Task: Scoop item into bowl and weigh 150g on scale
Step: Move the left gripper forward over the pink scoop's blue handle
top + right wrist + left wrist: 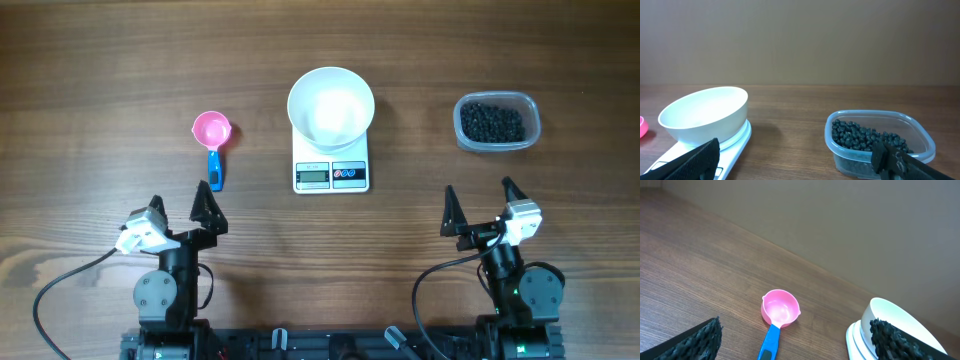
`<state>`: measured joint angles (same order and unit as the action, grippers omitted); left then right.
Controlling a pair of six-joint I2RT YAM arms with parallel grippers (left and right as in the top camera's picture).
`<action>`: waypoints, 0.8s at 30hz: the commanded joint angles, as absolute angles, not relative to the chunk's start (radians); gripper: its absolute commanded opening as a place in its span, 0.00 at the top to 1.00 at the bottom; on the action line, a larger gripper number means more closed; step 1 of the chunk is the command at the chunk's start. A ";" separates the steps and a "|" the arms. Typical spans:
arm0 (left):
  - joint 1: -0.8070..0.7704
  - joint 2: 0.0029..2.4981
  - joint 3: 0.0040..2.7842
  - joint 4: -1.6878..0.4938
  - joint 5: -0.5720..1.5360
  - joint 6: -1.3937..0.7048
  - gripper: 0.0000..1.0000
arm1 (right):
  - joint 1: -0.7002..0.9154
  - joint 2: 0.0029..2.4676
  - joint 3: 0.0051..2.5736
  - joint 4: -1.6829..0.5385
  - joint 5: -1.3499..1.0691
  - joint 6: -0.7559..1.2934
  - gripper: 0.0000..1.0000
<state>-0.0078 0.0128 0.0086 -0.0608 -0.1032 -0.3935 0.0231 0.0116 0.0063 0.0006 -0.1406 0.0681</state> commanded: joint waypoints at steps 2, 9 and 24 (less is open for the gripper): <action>-0.002 0.007 0.006 -0.060 -0.110 -0.373 0.00 | 0.027 0.011 0.006 0.007 -0.131 0.079 0.00; -0.002 0.007 0.008 0.084 -0.204 -0.369 0.00 | 0.027 0.011 0.006 0.007 -0.131 0.079 0.00; -0.002 0.144 0.451 -0.025 -0.227 -0.342 0.00 | 0.027 0.011 0.006 0.007 -0.131 0.079 0.00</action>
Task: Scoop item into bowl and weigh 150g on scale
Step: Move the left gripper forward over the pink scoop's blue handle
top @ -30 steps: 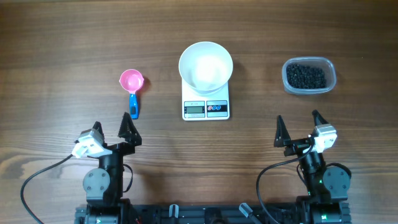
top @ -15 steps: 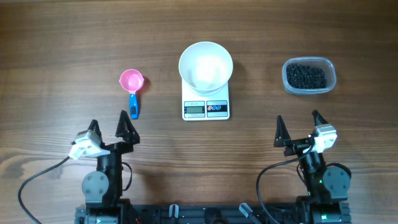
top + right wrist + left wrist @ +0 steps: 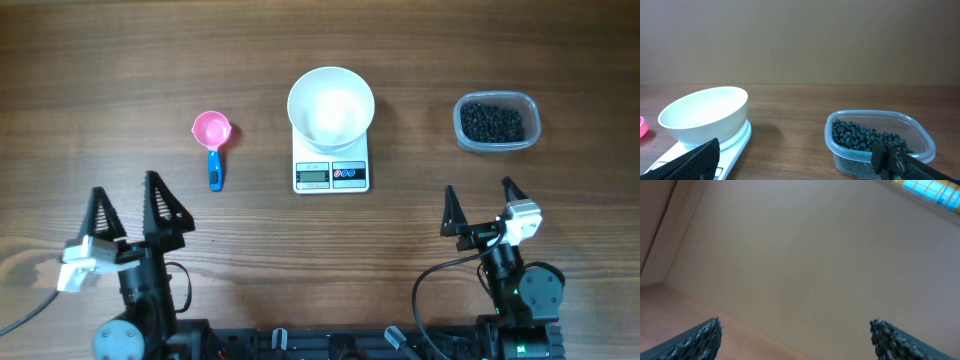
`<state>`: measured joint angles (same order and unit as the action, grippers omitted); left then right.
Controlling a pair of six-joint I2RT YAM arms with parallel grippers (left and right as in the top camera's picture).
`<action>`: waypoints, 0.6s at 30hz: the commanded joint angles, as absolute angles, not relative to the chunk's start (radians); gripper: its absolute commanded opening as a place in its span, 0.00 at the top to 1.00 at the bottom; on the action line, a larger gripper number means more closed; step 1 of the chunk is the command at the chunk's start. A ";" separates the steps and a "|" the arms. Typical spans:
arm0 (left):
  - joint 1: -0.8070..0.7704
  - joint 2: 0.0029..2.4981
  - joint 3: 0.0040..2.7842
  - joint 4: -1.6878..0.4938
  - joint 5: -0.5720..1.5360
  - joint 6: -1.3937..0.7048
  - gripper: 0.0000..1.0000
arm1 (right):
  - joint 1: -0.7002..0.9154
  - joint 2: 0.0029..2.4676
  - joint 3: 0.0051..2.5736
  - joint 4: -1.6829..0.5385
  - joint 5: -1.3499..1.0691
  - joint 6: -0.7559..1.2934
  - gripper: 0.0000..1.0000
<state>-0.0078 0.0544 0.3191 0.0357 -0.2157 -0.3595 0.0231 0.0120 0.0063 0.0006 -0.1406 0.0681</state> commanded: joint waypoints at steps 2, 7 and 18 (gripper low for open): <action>-0.002 0.233 0.562 -0.105 -0.190 -0.310 0.00 | 0.027 0.011 0.006 0.007 -0.131 0.079 0.00; -0.002 0.601 0.971 -0.470 -0.110 -0.291 0.00 | 0.027 0.011 0.006 0.007 -0.131 0.079 0.00; -0.002 1.092 1.185 -0.733 -0.101 -0.292 0.00 | 0.027 0.011 0.006 0.007 -0.131 0.079 0.01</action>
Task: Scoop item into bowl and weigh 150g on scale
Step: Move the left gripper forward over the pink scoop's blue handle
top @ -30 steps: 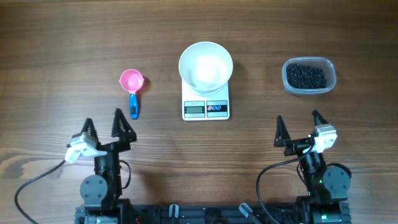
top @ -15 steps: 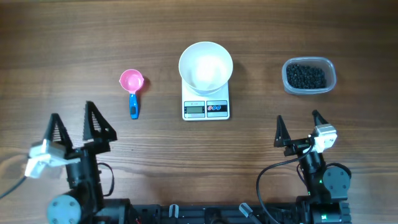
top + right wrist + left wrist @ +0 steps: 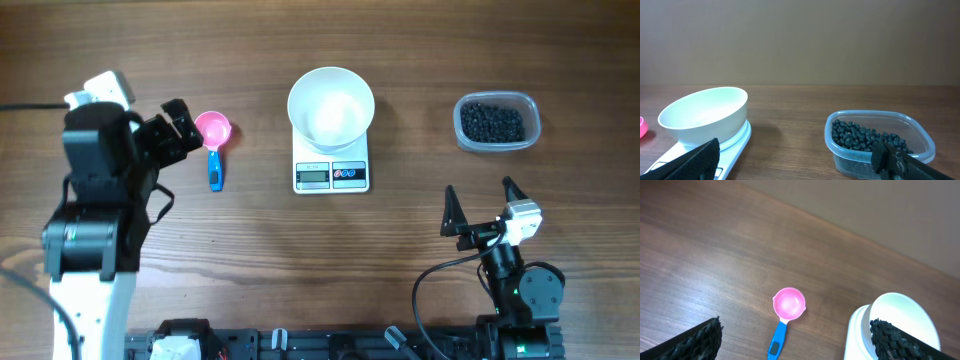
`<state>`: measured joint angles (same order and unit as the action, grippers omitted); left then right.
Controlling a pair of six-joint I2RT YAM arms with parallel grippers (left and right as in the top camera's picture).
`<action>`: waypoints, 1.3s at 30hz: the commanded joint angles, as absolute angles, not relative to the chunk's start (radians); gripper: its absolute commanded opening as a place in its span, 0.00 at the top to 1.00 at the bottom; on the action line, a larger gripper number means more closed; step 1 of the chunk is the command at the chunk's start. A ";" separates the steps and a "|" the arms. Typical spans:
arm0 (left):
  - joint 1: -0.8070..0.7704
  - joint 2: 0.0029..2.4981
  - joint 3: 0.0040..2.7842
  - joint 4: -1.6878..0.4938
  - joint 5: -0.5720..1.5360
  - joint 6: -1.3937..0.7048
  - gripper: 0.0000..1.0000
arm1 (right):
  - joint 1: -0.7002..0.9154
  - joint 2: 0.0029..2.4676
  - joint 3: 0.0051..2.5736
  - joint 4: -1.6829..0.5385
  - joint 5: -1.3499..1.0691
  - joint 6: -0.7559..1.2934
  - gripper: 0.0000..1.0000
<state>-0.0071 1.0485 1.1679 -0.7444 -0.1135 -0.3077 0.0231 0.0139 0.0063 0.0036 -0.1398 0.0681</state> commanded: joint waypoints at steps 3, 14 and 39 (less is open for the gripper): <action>-0.002 1.155 1.185 -0.724 -0.100 -0.295 0.00 | 0.027 0.011 0.006 0.007 -0.131 0.079 0.00; -0.004 1.536 1.177 -0.858 -0.041 -0.295 0.34 | 0.027 0.011 0.006 0.007 -0.131 0.079 0.00; -0.002 1.829 1.177 -0.695 -0.045 -0.243 0.00 | 0.027 0.011 0.006 0.007 -0.131 0.079 0.00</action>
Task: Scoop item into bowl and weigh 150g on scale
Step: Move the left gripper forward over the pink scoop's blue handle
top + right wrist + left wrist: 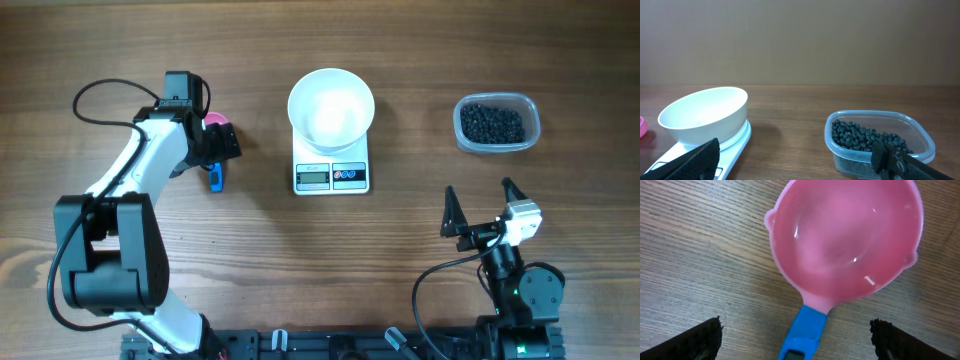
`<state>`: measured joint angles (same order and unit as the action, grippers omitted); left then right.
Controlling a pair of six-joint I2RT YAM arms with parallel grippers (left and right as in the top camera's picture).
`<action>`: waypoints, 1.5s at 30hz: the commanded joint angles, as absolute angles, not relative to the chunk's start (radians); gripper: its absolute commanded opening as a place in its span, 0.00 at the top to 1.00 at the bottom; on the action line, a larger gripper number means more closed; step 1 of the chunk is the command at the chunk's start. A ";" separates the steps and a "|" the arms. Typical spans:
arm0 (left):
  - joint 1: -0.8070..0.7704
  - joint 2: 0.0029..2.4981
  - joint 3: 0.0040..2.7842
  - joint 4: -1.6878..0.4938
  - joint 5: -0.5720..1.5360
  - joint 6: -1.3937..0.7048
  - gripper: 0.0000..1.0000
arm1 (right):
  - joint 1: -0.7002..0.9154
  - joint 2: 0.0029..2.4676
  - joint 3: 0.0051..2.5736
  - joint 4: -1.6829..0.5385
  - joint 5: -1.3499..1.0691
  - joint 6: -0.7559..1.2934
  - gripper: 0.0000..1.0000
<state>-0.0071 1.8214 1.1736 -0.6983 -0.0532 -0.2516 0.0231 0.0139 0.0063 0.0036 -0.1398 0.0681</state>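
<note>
A pink scoop (845,240) with a blue handle (802,332) lies on the table left of the scale. My left gripper (795,326) is low over it, open, with one finger on each side of the handle where it meets the cup, and neither finger touches it. In the overhead view the left gripper (207,148) hides most of the cup, while the blue handle (214,179) sticks out toward me. An empty white bowl (331,105) stands on the white scale (331,175). My right gripper (478,187) rests open near the front edge.
A clear plastic tub of small dark beans (497,122) sits at the right of the scale, also in the right wrist view as the tub (880,140) beside the bowl (705,112). The left arm's cable loops over the table's left side.
My left gripper was high up and left of the scoop, seeing it from afar. Now it is down at the scoop, open astride the handle. The right arm has not moved.
Both grippers were open at rest by the front edge. Then the left wrist was tilted up toward the wall, then raised over the table's left side above the scoop. Now it sits low, straddling the scoop's handle. Scoop, bowl, scale and tub have stayed put.
</note>
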 commanded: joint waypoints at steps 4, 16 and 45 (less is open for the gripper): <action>-0.002 1.829 1.177 -0.694 -0.045 -0.243 0.00 | 0.027 0.011 0.006 0.007 -0.131 0.078 0.00; -0.002 1.829 1.175 -0.688 -0.045 -0.243 0.00 | 0.027 0.011 0.006 0.007 -0.131 0.078 0.00; -0.003 1.906 1.110 -0.553 0.034 -0.243 0.56 | 0.027 0.011 0.006 0.007 -0.131 0.079 0.00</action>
